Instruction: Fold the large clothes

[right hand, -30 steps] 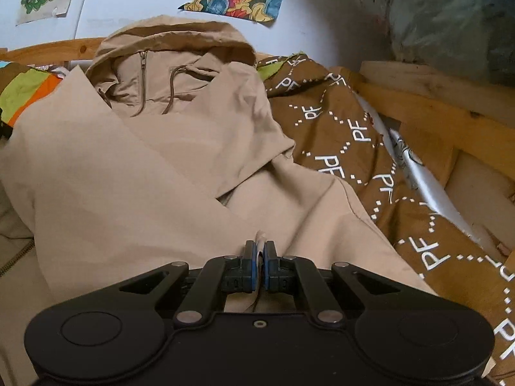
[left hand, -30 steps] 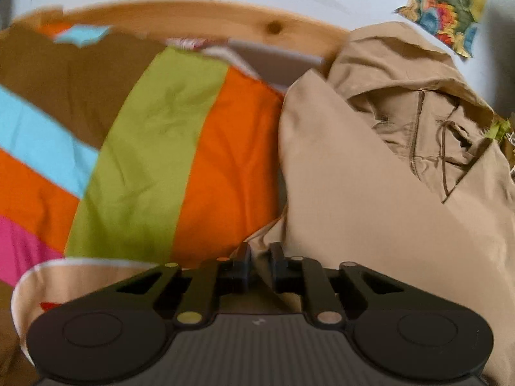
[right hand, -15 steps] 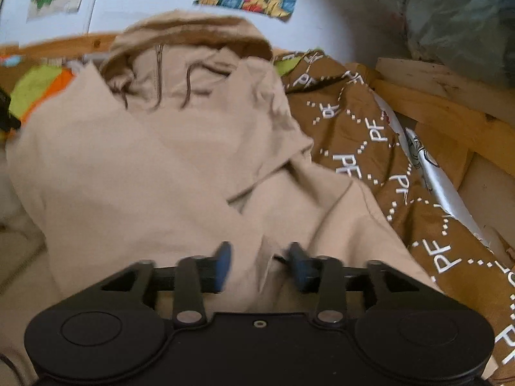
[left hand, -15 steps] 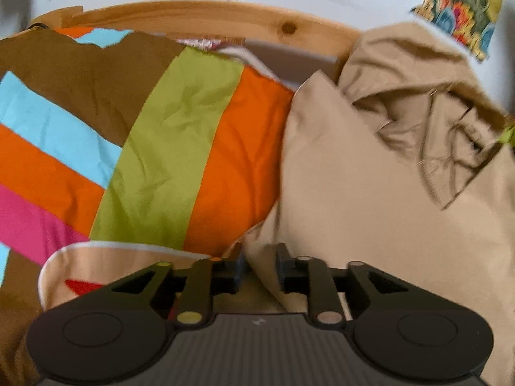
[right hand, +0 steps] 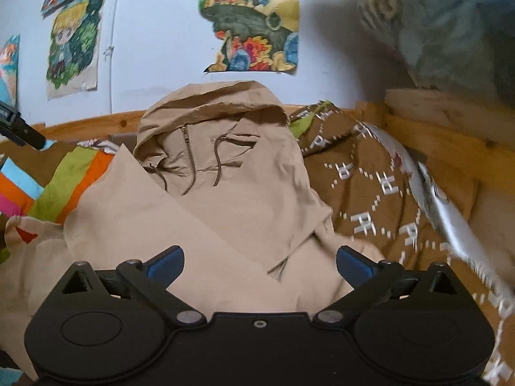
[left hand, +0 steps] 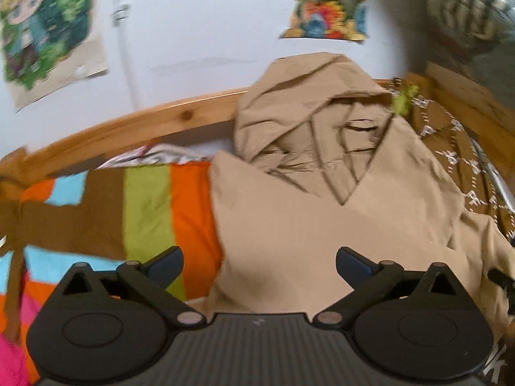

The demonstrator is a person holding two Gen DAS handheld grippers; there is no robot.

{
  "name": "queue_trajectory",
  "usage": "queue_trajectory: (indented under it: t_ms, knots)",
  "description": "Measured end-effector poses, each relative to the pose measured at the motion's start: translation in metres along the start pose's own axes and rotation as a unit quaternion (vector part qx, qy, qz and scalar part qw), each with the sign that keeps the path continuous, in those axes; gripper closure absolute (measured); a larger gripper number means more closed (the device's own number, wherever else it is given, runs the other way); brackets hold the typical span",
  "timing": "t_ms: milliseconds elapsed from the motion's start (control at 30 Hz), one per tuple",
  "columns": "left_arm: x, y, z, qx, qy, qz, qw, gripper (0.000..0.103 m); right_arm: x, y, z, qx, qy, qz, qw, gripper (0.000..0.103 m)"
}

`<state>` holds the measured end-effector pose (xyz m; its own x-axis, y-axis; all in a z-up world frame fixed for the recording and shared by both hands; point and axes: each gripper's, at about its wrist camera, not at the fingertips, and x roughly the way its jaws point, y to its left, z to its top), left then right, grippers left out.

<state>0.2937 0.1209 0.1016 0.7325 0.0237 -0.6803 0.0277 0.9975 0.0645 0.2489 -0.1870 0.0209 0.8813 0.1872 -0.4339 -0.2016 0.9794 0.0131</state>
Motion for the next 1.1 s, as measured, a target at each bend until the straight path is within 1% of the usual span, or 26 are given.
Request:
queue_trajectory:
  t_ms: [67,133,233,267,333,433,500,600,667,733,767,800,867,900,933,1000,1100]
  knots:
    - [0.018,-0.004,-0.008,-0.008,-0.022,-0.026,0.9994,0.000,0.014,-0.002,0.026,-0.026,0.010,0.007,1.000,0.002]
    - [0.046,-0.007,-0.021,-0.025,-0.041,-0.052,0.9974,0.000,0.039,-0.006,0.063,-0.066,0.023,0.018,0.997,0.001]
    - [0.087,-0.011,-0.037,-0.050,-0.041,-0.085,0.9943,0.001,0.095,0.001,0.133,-0.132,0.011,0.024,0.991,0.001]
    - [0.102,-0.011,-0.041,-0.057,-0.040,-0.095,0.9930,0.001,0.116,0.009,0.154,-0.160,0.002,0.031,0.987,0.001]
    - [0.123,-0.011,-0.048,-0.067,-0.039,-0.103,0.9917,0.001,0.157,0.030,0.189,-0.210,-0.009,0.045,0.977,0.002]
    - [0.147,-0.011,-0.050,-0.069,-0.049,-0.107,0.9907,0.001,0.207,0.068,0.228,-0.265,-0.024,0.062,0.962,0.003]
    - [0.158,-0.007,-0.053,-0.079,-0.054,-0.118,0.9884,0.001,0.239,0.098,0.244,-0.330,-0.033,0.071,0.941,0.003]
    - [0.174,-0.001,-0.057,-0.088,-0.059,-0.135,0.9851,0.001,0.282,0.132,0.250,-0.426,-0.025,0.052,0.903,0.003]
    - [0.177,-0.002,-0.062,-0.075,-0.069,-0.138,0.9851,0.001,0.309,0.143,0.250,-0.467,-0.015,0.036,0.883,0.006]
    - [0.176,-0.005,-0.066,-0.055,-0.077,-0.136,0.9862,0.001,0.328,0.148,0.245,-0.490,-0.012,0.011,0.871,0.011]
    - [0.175,-0.007,-0.067,-0.045,-0.079,-0.134,0.9869,0.001,0.338,0.148,0.244,-0.495,-0.007,-0.003,0.869,0.014]
    - [0.174,-0.008,-0.068,-0.034,-0.079,-0.131,0.9877,0.001,0.346,0.148,0.244,-0.491,-0.002,-0.008,0.871,0.023]
    - [0.171,-0.011,-0.068,-0.021,-0.074,-0.128,0.9888,0.001,0.351,0.144,0.248,-0.458,-0.008,-0.012,0.889,0.060]
    - [0.169,-0.011,-0.068,-0.020,-0.071,-0.128,0.9891,0.001,0.350,0.143,0.250,-0.446,-0.015,-0.016,0.895,0.092]
    - [0.167,-0.010,-0.067,-0.022,-0.066,-0.128,0.9893,0.001,0.345,0.141,0.251,-0.437,-0.024,-0.020,0.899,0.102]
    - [0.161,-0.006,-0.065,-0.034,-0.058,-0.132,0.9890,0.001,0.330,0.138,0.250,-0.429,-0.044,-0.019,0.902,0.103]
    - [0.150,0.003,-0.059,-0.062,-0.058,-0.140,0.9864,0.001,0.291,0.133,0.242,-0.433,-0.082,-0.025,0.897,0.103]
